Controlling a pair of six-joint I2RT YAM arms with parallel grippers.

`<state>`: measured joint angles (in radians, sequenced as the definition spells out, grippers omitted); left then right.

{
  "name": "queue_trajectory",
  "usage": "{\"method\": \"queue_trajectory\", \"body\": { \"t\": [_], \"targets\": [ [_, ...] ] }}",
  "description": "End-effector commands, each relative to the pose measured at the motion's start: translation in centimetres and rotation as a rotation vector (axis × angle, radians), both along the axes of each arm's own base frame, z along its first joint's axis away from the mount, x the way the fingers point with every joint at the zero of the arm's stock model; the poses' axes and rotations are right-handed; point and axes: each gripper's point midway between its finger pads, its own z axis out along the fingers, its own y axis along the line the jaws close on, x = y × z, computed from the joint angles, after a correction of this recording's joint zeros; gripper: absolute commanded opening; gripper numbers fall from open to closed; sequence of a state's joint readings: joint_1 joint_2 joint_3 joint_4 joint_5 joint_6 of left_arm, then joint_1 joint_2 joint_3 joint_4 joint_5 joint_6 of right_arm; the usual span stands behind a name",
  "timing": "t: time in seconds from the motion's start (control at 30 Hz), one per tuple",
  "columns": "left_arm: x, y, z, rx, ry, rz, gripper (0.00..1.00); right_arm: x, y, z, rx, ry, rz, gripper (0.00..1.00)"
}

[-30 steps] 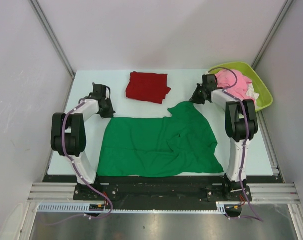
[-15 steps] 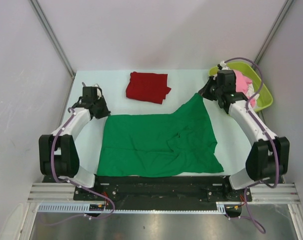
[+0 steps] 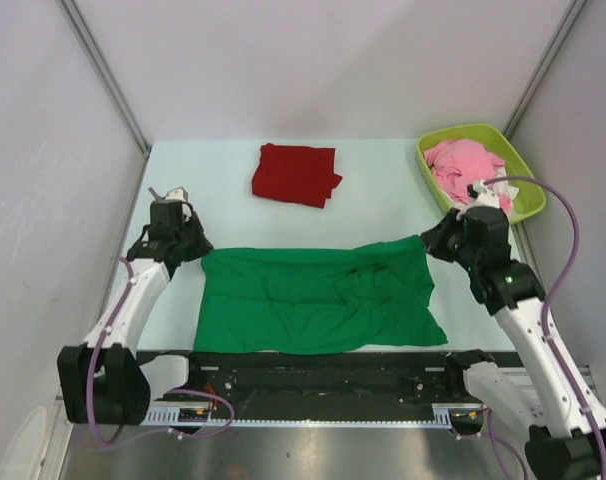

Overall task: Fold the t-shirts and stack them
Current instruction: Fold the tshirt

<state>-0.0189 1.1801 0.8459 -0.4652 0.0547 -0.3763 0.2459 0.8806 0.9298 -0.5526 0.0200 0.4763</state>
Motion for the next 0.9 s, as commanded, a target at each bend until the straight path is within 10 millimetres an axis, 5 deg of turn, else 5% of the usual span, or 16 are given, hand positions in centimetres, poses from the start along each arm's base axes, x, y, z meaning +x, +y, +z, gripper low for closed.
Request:
{"method": "queue_trajectory", "body": {
  "t": [0.0, 0.43, 0.57, 0.63, 0.67, 0.77, 0.87],
  "targets": [
    [-2.3, -0.1, 0.5, -0.026, -0.001, 0.014, 0.00, -3.9, -0.9, -0.8, 0.004, 0.035, -0.049, 0.00],
    [-9.2, -3.6, -1.9, -0.253, 0.155, 0.021, 0.00, -13.0, 0.7, -5.6, 0.154, 0.200, -0.041, 0.00],
    [-11.0, -4.3, -1.5, -0.332, 0.165, 0.073, 0.17, -15.9, 0.8, -6.4, 0.233, 0.243, -0.019, 0.00],
    [-12.0, -4.3, -0.9, -0.354, 0.120, 0.097, 0.39, -17.2, 0.3, -6.5, 0.265, 0.249, -0.009, 0.50],
    [-12.5, -4.4, -1.4, -0.376, 0.126, 0.122, 0.58, -17.5, 0.1, -6.7, 0.263, 0.255, -0.003, 0.80],
    [-13.5, -4.8, -1.0, -0.414, 0.068, 0.114, 0.79, -17.4, 0.6, -6.1, 0.266, 0.227, 0.041, 1.00],
    [-13.5, -5.4, 0.4, -0.448, 0.006, 0.072, 0.85, -16.2, 1.4, -5.3, 0.240, 0.192, 0.080, 1.00]
  ]
}}
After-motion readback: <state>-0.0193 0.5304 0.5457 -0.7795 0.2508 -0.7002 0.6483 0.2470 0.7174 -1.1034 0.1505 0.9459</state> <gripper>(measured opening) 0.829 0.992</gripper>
